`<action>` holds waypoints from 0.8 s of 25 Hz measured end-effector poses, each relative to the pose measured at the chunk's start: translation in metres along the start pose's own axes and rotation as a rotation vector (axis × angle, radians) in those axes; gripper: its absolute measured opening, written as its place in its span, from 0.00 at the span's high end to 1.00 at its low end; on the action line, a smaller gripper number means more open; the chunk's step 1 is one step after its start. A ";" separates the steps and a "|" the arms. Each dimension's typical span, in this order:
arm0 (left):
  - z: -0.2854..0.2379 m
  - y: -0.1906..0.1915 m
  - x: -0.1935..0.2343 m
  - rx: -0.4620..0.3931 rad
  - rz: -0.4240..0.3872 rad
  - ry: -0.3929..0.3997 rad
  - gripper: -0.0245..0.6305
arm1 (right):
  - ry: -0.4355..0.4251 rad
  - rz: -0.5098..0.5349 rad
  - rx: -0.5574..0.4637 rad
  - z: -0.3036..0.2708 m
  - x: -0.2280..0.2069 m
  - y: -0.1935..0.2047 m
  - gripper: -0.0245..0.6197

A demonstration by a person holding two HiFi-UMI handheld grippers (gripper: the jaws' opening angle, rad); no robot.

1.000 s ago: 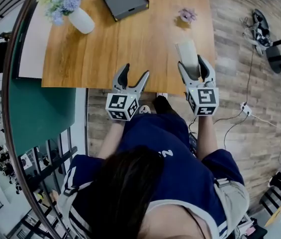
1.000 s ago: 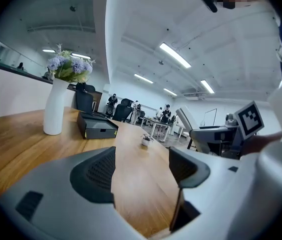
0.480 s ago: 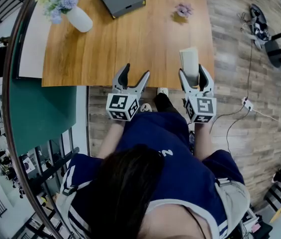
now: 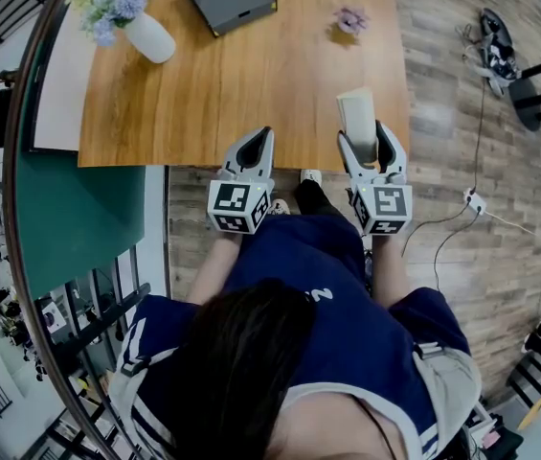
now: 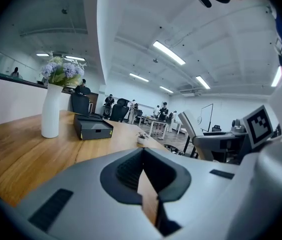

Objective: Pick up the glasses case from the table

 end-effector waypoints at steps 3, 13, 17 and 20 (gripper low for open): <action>-0.002 -0.001 -0.003 -0.003 0.008 0.005 0.96 | -0.011 0.002 0.002 -0.001 -0.003 0.000 0.47; -0.009 -0.002 -0.006 -0.013 0.022 -0.001 0.96 | -0.032 0.009 0.000 -0.008 -0.011 -0.002 0.48; -0.013 -0.004 -0.006 -0.018 0.019 -0.006 0.96 | -0.036 0.016 0.000 -0.011 -0.014 -0.003 0.48; -0.016 -0.005 -0.006 -0.022 0.015 -0.008 0.96 | -0.035 0.019 -0.005 -0.013 -0.017 -0.005 0.48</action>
Point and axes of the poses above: the fingertips, and each gripper's own axes: z backward along the fingers, x to its left, y out of its underside, the point moved 5 cm from there along z, backward along the fingers, and after that the axes turned 4 degrees about z, right-handed, at the moved point
